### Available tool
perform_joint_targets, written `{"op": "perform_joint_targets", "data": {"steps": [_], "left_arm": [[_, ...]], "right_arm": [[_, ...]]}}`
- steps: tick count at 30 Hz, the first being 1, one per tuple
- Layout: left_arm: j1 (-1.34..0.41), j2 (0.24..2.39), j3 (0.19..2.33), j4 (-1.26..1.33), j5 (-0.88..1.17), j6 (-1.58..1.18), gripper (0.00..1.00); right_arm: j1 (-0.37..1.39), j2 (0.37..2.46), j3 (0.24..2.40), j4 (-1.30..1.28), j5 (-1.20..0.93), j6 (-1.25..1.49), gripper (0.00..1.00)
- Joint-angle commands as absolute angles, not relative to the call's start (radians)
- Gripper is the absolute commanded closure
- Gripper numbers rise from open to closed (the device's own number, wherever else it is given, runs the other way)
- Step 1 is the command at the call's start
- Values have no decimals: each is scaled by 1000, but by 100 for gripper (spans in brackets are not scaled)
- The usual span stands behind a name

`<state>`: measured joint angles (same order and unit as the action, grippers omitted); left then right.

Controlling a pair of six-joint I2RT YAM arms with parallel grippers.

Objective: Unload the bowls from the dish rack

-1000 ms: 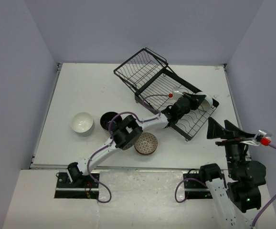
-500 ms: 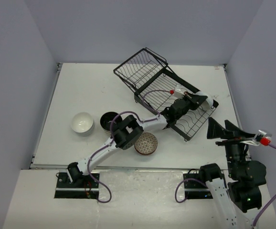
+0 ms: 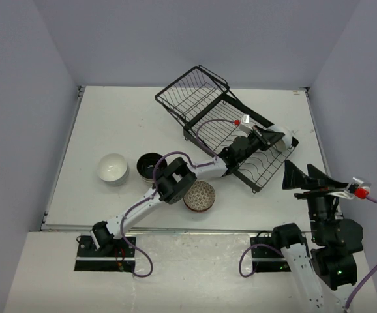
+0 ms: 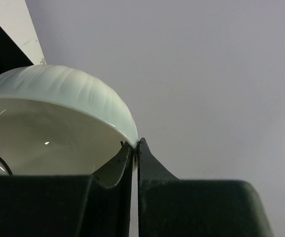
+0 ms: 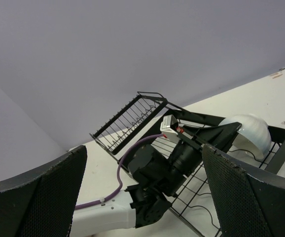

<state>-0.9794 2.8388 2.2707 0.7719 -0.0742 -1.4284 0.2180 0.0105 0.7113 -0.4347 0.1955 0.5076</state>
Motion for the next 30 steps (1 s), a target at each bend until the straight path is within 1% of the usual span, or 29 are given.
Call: {"op": "perform_joint_targets", "data": {"steps": [1,9,16,21,26,28,30], "left_arm": [[-960,2815,2367,1002,-31,-1393,100],[-959,2798,2370,1068,55,-1364,100],[-959,2758,2329,1100,132,-1322,100],[-957,2734,2313,1083,204,-1244,100],[-953,2677,2227,1077,215,-1207,100],[-950,2651,2218,1046,224,-1187,100],[-950,2620,2212,958,235,-1125,100]], "right_arm": [[225,-21,700,-414,212,486,1],[227,-31,699,-413,201,474,1],[227,-49,698,-413,189,462,1],[227,-57,698,-414,181,459,1],[227,-55,699,-417,179,459,1],[229,-55,703,-419,183,457,1],[229,-54,710,-425,192,459,1]]}}
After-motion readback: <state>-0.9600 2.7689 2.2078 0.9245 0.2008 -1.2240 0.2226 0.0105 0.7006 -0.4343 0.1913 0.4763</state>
